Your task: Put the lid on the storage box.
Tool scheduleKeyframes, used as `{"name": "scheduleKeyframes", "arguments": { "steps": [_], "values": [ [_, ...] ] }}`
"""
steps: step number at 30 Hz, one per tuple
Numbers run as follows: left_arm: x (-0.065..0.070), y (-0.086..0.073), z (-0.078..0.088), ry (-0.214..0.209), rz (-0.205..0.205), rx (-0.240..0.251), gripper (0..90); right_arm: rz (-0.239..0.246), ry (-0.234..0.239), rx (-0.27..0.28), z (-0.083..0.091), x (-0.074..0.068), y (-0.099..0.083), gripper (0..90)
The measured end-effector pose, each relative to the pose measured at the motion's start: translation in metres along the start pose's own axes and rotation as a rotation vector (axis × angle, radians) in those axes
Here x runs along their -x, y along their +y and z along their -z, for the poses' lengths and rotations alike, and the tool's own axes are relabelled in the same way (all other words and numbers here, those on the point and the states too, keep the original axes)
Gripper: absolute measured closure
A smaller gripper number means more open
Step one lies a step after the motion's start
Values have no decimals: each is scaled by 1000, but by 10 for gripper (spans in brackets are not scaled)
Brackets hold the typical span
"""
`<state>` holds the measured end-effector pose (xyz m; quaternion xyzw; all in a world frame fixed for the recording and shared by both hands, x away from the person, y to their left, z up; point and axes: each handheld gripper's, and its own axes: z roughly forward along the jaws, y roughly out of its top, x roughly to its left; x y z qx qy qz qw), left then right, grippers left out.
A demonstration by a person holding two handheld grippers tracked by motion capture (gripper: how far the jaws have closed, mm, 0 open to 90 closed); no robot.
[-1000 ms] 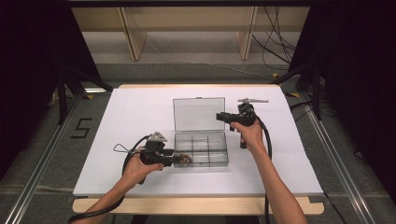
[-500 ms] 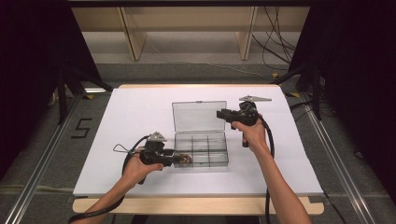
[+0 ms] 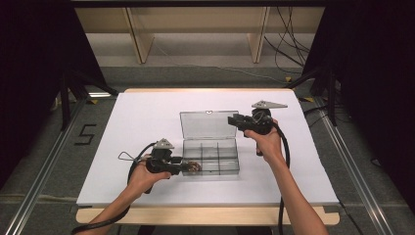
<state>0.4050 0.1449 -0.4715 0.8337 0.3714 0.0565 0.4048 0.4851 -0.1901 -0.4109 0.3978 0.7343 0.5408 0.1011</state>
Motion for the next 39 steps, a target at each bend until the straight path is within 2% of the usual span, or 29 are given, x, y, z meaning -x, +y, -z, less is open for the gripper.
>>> {"name": "scheduleKeyframes", "arguments": {
  "steps": [2,4,5,7,9,10,12,14,17,18,19,21,22,23,24,25,26,27,29,30,31,33,35,39],
  "values": [
    [1,0,0,1,3,7,550,-2,-5,-4,1,-3,-1,645],
    [0,-1,0,-7,-8,-2,550,30,-2,-3,3,-3,-1,646],
    [0,-1,0,-6,-9,2,550,16,-15,-8,5,-5,-1,647],
    [0,-1,1,-6,-11,2,551,32,-12,-5,7,-6,-1,648],
    [0,-1,1,-7,-10,2,551,14,-11,-11,9,-8,-2,649],
    [0,-1,0,-5,-9,2,551,52,-26,6,9,-7,-3,649],
    [0,-1,0,-7,-10,3,551,35,-12,-8,10,-9,-2,651],
    [0,-1,0,-5,-9,3,551,38,-16,6,10,-9,-3,652],
    [0,-1,1,-4,-8,4,551,54,-26,-8,13,-11,-2,653],
    [1,-2,0,-7,9,20,551,31,-25,-11,14,-14,-2,653],
    [1,-2,-1,-8,13,22,552,45,-32,-8,14,-14,-2,653],
    [1,-2,0,-10,14,22,553,39,-22,-10,16,-16,-2,654],
    [1,-2,0,-11,17,24,553,63,-32,-4,17,-16,-2,654],
    [0,-2,0,-15,21,25,552,61,-27,-10,17,-17,-2,654],
    [0,-2,0,-18,22,25,552,82,-37,-6,18,-17,-2,653],
    [0,-3,0,-12,26,30,549,68,-36,-16,19,-19,-3,653],
    [-1,-3,1,-12,8,15,549,85,-34,-12,19,-19,-3,653],
    [0,-3,1,-12,20,26,547,86,-39,-5,19,-20,-3,653],
    [0,-3,3,-14,33,33,501,84,-40,-17,21,-22,-3,652],
    [0,-3,4,-7,47,40,501,102,-40,-5,21,-22,-3,652],
    [-1,-3,6,-13,50,41,459,107,-48,-6,23,-23,-3,652],
    [-1,-5,10,-11,58,54,452,103,-51,-16,25,-25,-3,650],
    [-2,-6,14,-26,63,56,435,108,-47,-12,26,-26,-4,651],
    [-2,-8,19,-20,84,71,387,111,-50,4,27,-27,-7,647]
  ]
}}
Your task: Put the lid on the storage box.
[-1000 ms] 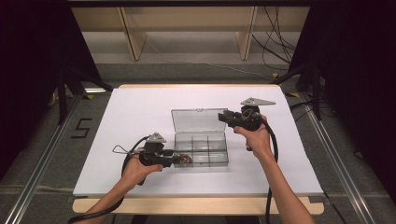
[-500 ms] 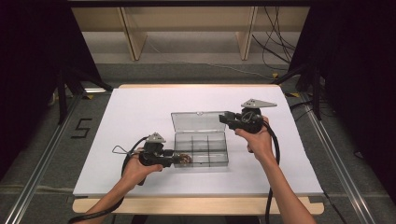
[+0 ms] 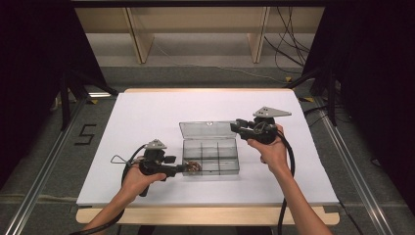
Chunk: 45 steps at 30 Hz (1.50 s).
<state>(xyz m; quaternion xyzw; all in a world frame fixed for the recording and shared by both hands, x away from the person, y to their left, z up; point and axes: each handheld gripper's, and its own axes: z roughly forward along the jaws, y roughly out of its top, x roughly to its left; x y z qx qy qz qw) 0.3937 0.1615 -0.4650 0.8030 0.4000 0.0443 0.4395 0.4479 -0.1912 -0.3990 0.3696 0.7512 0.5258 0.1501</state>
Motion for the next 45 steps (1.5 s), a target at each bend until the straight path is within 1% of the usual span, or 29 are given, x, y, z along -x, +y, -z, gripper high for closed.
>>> {"name": "scheduleKeyframes", "arguments": {
  "steps": [3,5,6,7,9,10,11,13,14,16,17,19,22,23,25,27,28,29,30,31,34,36,37,38,39,42,43,44,45],
  "values": [
    [1,-2,5,-12,-14,6,381,19,-5,-5,2,0,-1,645],
    [4,-5,8,0,-14,16,379,-5,7,-11,3,-2,-2,646],
    [5,-6,8,-2,-20,19,376,28,-8,-5,4,0,-2,649],
    [6,-9,9,5,-23,12,375,3,4,-9,4,-1,-3,650],
    [8,-13,10,-6,-29,6,372,-3,0,-18,7,-1,-4,653],
    [9,-15,11,-1,-31,0,372,14,4,-2,6,0,-5,654],
    [11,-17,12,-4,-32,2,371,-6,8,-13,8,-2,-5,655],
    [13,-20,16,0,-56,-3,368,7,1,-6,10,-3,-7,657],
    [16,-22,19,11,-55,5,364,9,16,-16,12,-4,-6,657],
    [16,-23,21,10,-56,8,360,-4,3,-23,14,-7,-6,657],
    [16,-24,22,9,-51,15,359,7,10,-22,14,-7,-6,657],
    [16,-26,25,9,-49,22,358,27,-11,-6,15,-9,-6,656],
    [16,-31,28,14,-48,14,357,46,-10,-24,17,-9,-7,656],
    [16,-32,29,17,-54,-1,357,21,-1,-17,16,-12,-8,657],
    [17,-36,28,21,-37,2,355,18,-5,-29,18,-12,-10,657],
    [16,-38,29,17,-69,-18,354,3,-1,-33,17,-13,-14,659],
    [18,-39,28,18,-49,-5,353,-8,15,-42,17,-12,-17,663],
    [18,-40,28,24,-54,-7,353,-8,15,-42,17,-12,-17,663],
    [18,-41,28,26,-59,-12,353,22,11,-46,18,-10,-18,663],
    [18,-41,29,29,-67,-25,353,-13,13,-56,19,-13,-19,664],
    [20,-43,29,28,-59,-11,352,14,17,-47,20,-12,-21,665],
    [19,-44,31,28,-81,-25,352,7,18,-44,21,-14,-23,663],
    [20,-45,32,41,-73,-28,351,35,4,-45,22,-13,-23,662],
    [20,-46,32,41,-62,-24,351,-3,14,-49,22,-15,-25,662],
    [21,-47,31,37,-57,-12,350,-5,19,-55,22,-16,-26,662],
    [20,-50,32,38,-62,-35,350,21,6,-58,23,-15,-29,662],
    [20,-50,32,39,-77,-38,349,12,8,-77,24,-17,-31,660],
    [21,-51,30,39,-58,-21,349,12,8,-77,24,-17,-31,660],
    [21,-51,32,44,-81,-44,349,13,14,-65,23,-17,-32,660]
  ]
}}
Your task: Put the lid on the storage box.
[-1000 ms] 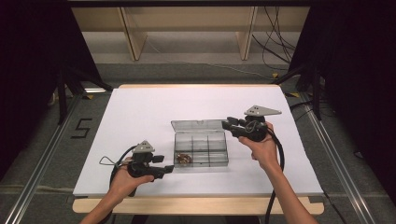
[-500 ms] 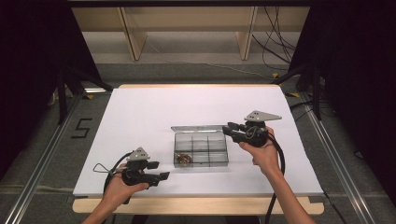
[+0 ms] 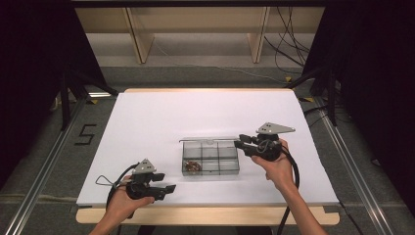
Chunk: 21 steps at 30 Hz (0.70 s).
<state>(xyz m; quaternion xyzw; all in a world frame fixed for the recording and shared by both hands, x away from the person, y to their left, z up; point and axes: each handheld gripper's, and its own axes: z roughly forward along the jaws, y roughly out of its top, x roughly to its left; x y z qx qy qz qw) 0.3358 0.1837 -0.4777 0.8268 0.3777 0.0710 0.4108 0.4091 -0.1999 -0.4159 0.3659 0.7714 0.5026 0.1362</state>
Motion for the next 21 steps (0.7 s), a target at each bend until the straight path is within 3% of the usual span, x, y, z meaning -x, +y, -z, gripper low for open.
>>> {"name": "scheduleKeyframes", "arguments": {
  "steps": [1,2,3,4,7,10,11,14,15,16,17,18,19,20,21],
  "values": [
    [1,0,-1,0,13,4,349,-17,-2,-11,1,-2,-1,660],
    [1,0,0,1,-5,1,348,7,3,1,0,-1,-2,660],
    [2,0,-1,1,10,11,347,-14,-2,-9,1,-3,-4,660],
    [2,0,-1,-3,4,6,346,19,-8,-11,1,-1,-5,660],
    [1,1,1,3,-11,1,340,-17,-5,-31,2,-5,-9,658],
    [1,1,1,8,-8,6,334,21,-3,-27,2,-4,-11,659],
    [2,1,1,12,-4,10,332,-20,6,-23,3,-7,-13,658],
    [2,1,1,9,-7,3,328,-8,9,-30,3,-6,-16,654],
    [3,1,1,4,-3,13,324,-15,5,-50,4,-6,-18,658],
    [4,1,1,6,6,9,320,-34,14,-38,3,-7,-19,659],
    [4,2,3,9,-7,3,320,-27,13,-50,3,-6,-21,660],
    [5,2,2,5,5,28,319,-34,17,-50,3,-6,-22,662],
    [4,2,4,10,-18,7,319,-58,20,-62,4,-8,-23,663],
    [6,1,3,5,-8,22,319,-20,26,-52,2,-5,-25,663],
    [7,1,3,5,5,20,319,-45,30,-57,3,-6,-26,663]
  ]
}}
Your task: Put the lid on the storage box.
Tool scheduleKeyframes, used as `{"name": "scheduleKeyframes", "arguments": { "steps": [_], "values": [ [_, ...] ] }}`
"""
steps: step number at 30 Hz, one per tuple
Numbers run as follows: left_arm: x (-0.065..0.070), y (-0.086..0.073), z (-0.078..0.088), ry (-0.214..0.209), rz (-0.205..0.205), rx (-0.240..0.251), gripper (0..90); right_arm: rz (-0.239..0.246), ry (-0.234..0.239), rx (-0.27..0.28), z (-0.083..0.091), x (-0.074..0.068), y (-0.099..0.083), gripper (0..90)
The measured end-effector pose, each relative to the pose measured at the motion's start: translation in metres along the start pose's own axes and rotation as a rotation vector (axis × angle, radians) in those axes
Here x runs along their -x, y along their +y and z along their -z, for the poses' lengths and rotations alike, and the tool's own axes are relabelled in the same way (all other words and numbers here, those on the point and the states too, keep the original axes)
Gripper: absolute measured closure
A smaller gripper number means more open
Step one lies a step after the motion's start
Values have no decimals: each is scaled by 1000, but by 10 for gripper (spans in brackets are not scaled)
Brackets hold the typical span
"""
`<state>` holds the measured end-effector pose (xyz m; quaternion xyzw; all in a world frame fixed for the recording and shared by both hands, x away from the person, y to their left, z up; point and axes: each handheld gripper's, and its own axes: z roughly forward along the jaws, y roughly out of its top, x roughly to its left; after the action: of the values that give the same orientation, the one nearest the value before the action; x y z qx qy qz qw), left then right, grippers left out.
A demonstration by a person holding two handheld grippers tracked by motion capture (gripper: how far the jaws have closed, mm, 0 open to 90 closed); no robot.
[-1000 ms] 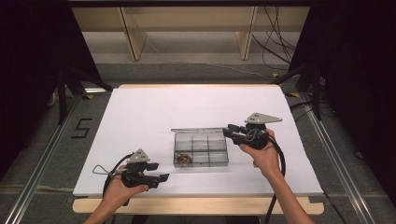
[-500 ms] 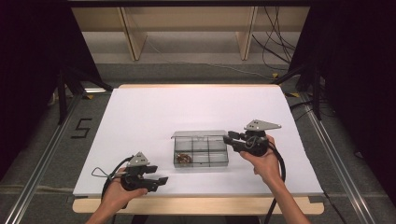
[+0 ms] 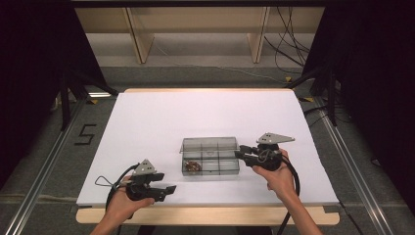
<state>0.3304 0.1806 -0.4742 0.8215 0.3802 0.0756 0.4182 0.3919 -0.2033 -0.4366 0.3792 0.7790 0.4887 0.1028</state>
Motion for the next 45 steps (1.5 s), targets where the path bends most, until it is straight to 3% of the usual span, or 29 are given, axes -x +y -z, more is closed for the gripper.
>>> {"name": "scheduleKeyframes", "arguments": {
  "steps": [2,5,7,8,9,11,12,13,14,16,17,20,21,24,27,31,33,34,37,38,40,41,42,45],
  "values": [
    [0,-2,2,6,-22,-9,319,0,-2,0,0,0,-3,664],
    [1,-4,4,-1,-16,-8,318,-24,6,-17,1,-1,-5,665],
    [2,-6,5,4,-2,-10,318,-8,1,-13,1,1,-6,666],
    [1,-6,6,3,-26,-15,318,-22,9,-10,0,-1,-7,668],
    [2,-7,4,1,-11,-3,318,-15,12,-19,1,0,-8,668],
    [2,-8,4,7,-26,-18,318,-31,12,-22,1,-1,-9,669],
    [4,-8,4,5,-7,-15,318,-34,16,-31,1,-1,-10,671],
    [5,-8,4,3,-4,-14,318,-18,15,-24,1,1,-10,673],
    [4,-8,4,-2,-22,-17,318,-39,16,-26,2,-2,-11,675],
    [5,-8,4,1,-23,-28,318,-26,24,-25,2,0,-12,679],
    [5,-8,4,2,-12,-28,318,-42,21,-31,2,-2,-13,679],
    [6,-8,3,1,-20,-22,318,-13,20,-36,2,0,-15,679],
    [5,-8,4,-1,-33,-29,318,-40,26,-45,3,-2,-15,679],
    [8,-8,3,0,-9,-19,318,-13,21,-41,2,0,-18,679],
    [7,-8,4,4,-38,-33,318,-33,26,-49,2,-2,-21,679],
    [7,-9,1,3,-19,-26,318,-43,35,-52,1,-2,-23,679],
    [7,-9,1,1,-23,-29,318,-10,27,-49,1,0,-24,679],
    [8,-9,1,1,-7,-30,318,-25,33,-55,1,0,-24,679],
    [6,-9,0,1,-20,-34,318,-29,36,-56,1,-1,-25,679],
    [4,-9,1,8,-34,-43,318,-52,34,-56,1,-3,-26,679],
    [4,-10,1,10,-31,-45,318,-6,24,-59,2,-1,-27,679],
    [4,-10,1,11,-31,-46,318,-43,39,-64,1,-3,-28,679],
    [4,-10,0,10,-30,-45,318,-24,41,-64,1,-1,-28,678],
    [5,-10,-1,13,-23,-40,318,-38,29,-81,2,-4,-29,678]
  ]
}}
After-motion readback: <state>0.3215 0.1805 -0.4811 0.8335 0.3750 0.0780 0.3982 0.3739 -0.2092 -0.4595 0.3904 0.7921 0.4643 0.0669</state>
